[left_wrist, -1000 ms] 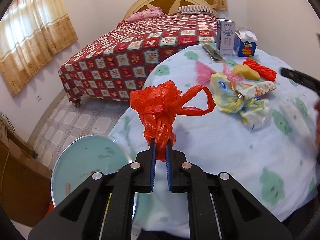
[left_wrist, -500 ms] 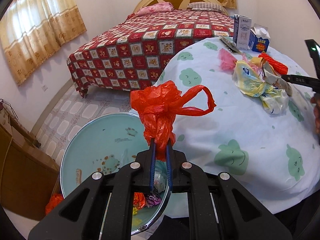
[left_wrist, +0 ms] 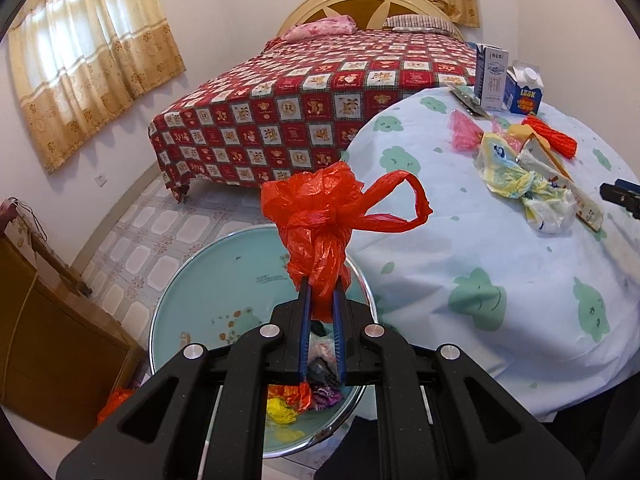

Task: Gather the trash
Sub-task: 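Grasp the white-orange tube packet with the right tool while the left tool lifts the red bag, then carry the tube packet with the right tool toward the bin while the left tool holds the red bag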

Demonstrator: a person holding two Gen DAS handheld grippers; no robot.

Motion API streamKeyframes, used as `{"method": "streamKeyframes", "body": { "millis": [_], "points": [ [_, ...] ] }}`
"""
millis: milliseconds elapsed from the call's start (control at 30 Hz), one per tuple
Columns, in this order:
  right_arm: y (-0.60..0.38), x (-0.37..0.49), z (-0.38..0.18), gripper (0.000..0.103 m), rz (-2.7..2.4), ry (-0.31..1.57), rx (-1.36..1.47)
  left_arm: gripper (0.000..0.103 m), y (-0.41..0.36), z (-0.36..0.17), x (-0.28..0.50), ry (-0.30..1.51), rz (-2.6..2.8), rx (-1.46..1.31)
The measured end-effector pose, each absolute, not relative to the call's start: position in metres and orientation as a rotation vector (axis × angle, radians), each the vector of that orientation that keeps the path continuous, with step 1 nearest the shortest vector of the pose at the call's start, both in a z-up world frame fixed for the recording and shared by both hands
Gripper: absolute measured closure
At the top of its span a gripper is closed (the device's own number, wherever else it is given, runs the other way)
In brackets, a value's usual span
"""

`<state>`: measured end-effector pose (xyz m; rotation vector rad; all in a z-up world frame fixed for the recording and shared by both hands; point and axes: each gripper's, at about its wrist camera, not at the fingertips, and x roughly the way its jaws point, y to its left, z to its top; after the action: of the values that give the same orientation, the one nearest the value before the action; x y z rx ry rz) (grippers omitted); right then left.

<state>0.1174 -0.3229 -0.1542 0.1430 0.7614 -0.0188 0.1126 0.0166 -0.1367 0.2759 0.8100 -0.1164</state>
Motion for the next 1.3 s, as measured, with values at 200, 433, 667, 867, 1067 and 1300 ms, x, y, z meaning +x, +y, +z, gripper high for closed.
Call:
{"method": "streamKeyframes", "body": {
  "millis": [200, 433, 667, 867, 1067, 1300],
  "points": [
    [-0.314, 0.132, -0.168, 0.056, 0.08, 0.857, 0.133, 0.093, 0.02, -0.138, 0.11, 0.816, -0.11, 0.277],
    [-0.299, 0.126, -0.174, 0.079, 0.12, 0.871, 0.068, 0.093, 0.024, -0.134, 0.108, 0.809, -0.099, 0.262],
    [-0.296, 0.112, -0.165, 0.083, 0.084, 0.794, 0.057, 0.093, 0.025, -0.125, 0.104, 0.788, -0.093, 0.257],
    [-0.299, 0.106, -0.147, 0.083, 0.04, 0.729, 0.057, 0.093, 0.033, -0.115, 0.098, 0.766, -0.07, 0.244],
    [-0.284, 0.107, -0.13, 0.083, 0.059, 0.681, 0.043, 0.093, 0.049, -0.109, 0.097, 0.76, -0.029, 0.227],
    [-0.256, 0.114, -0.124, 0.083, 0.109, 0.677, 0.011, 0.093, 0.067, -0.112, 0.096, 0.77, 0.004, 0.224]
  ]
}}
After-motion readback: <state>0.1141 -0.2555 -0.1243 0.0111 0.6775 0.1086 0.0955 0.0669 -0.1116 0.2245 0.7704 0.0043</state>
